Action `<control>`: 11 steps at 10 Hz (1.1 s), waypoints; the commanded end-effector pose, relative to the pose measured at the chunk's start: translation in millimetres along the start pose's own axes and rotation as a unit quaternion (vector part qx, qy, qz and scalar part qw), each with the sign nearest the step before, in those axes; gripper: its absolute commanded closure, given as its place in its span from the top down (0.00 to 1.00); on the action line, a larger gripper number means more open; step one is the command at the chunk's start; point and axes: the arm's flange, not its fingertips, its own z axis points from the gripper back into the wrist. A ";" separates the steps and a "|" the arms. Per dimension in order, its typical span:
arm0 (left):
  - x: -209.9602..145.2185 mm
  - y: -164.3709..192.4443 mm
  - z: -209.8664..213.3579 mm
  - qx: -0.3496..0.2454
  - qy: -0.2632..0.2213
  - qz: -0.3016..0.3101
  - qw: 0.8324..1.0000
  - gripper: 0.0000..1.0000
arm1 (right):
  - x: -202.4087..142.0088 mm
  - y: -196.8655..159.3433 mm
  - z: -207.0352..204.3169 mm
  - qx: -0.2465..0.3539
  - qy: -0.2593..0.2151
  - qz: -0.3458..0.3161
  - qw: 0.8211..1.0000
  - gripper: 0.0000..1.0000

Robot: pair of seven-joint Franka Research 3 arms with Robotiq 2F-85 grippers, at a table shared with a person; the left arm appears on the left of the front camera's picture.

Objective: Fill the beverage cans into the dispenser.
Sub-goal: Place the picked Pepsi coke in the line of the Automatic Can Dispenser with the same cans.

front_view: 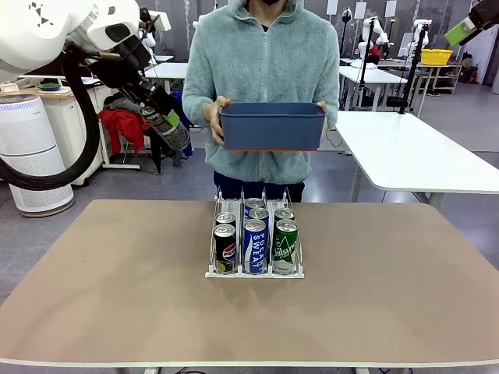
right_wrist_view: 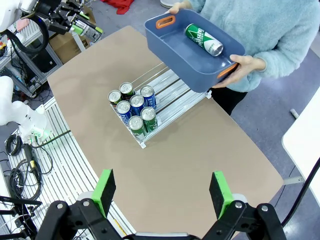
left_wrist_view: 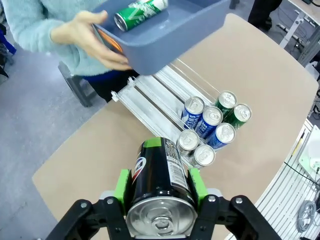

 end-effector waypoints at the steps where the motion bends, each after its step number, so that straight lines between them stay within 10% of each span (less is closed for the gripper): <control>1: 8.0 -13.0 -10.2 0.000 0.024 0.062 0.998 0.58 | -0.6 0.2 -1.6 0.003 0.000 0.000 1.000 1.00; 11: 5.1 -80.4 -79.3 -0.041 0.101 0.036 0.993 0.58 | -0.6 0.2 -1.6 0.003 0.000 0.000 1.000 1.00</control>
